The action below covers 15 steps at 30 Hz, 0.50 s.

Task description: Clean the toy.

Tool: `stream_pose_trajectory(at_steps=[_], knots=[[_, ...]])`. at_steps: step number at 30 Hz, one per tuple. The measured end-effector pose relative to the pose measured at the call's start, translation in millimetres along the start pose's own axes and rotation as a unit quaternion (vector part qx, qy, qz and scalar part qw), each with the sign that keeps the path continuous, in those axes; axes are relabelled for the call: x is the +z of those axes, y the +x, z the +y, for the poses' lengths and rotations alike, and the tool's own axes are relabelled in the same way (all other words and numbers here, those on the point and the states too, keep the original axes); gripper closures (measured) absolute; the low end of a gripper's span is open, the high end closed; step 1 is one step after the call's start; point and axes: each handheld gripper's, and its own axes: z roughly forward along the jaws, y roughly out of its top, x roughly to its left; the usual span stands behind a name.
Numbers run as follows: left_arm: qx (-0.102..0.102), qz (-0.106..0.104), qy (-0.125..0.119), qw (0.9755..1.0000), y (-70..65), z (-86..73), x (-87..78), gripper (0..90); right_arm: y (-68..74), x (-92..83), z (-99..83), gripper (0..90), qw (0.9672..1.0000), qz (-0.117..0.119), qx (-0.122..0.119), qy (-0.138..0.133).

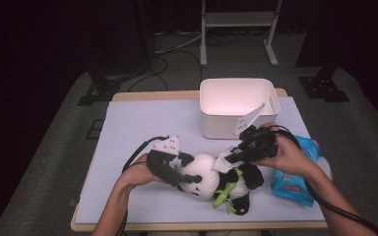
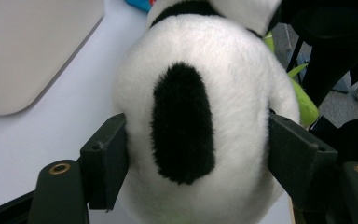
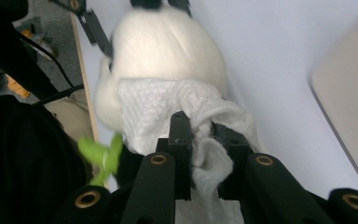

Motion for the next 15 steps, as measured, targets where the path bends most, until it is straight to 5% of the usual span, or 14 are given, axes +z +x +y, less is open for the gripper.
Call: stream_pose_trajectory(at_steps=[5,15], knots=[[-0.001,0.005,0.005,1.0000,-0.4,-0.4,0.1,28.0,4.9,23.6,24.8,78.4,0.9995,0.016,-0.022,0.014],[-0.001,0.002,-0.007,1.0000,0.5,-0.6,0.9,28.5,9.4,33.7,60.2,78.4,0.9985,0.032,-0.043,0.012]])
